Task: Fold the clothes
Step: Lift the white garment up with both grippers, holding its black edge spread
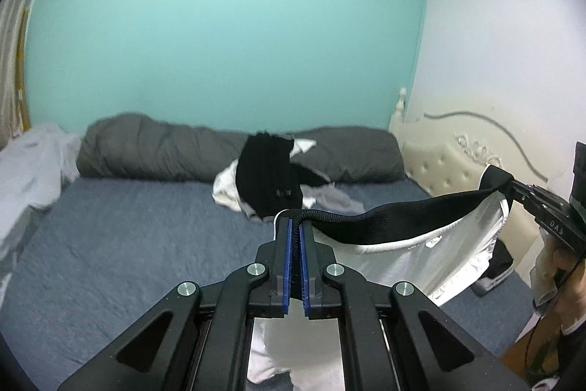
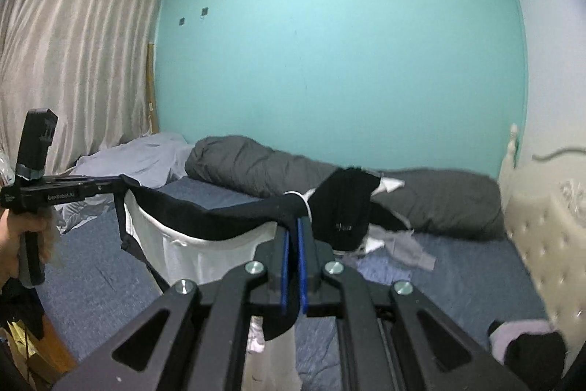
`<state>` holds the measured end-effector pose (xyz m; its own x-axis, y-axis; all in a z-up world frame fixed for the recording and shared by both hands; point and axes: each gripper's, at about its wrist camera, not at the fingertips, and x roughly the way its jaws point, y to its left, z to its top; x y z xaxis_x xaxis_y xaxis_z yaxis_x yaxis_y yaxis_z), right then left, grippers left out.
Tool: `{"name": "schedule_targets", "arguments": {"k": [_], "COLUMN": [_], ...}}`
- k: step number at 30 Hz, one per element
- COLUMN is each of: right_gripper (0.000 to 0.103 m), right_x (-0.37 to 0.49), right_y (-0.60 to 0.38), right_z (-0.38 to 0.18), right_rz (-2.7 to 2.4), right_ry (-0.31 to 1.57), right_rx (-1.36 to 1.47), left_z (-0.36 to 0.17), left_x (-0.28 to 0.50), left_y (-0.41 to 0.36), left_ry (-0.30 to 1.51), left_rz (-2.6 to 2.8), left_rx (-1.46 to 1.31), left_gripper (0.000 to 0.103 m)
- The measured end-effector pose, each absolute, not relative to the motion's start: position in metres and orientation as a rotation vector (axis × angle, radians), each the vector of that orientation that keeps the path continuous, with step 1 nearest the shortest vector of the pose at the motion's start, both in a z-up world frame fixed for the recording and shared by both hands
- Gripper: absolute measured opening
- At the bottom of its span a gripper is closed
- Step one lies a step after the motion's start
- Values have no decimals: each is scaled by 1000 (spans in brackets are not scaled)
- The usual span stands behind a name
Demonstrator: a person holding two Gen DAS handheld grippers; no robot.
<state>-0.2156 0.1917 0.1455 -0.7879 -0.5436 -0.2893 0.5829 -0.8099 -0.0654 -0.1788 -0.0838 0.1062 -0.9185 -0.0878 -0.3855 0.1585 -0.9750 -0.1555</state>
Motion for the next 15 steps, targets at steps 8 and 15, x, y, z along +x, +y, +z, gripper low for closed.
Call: {"name": "schedule_targets", "arguments": {"k": [8, 15], "right_gripper": [4, 4], "right_x": [-178, -152], "right_y": [196, 205], "right_z": [234, 304], "right_rz": [-2524, -2548], "right_ry": [243, 233], "right_rx": [226, 154], "left_z": [194, 269], "left_x": [-132, -95], "left_y": [-69, -49], "left_ry": [198, 132], "left_rz": [-2960, -2976], "left_rx": [437, 308], "left_gripper": [4, 4]}}
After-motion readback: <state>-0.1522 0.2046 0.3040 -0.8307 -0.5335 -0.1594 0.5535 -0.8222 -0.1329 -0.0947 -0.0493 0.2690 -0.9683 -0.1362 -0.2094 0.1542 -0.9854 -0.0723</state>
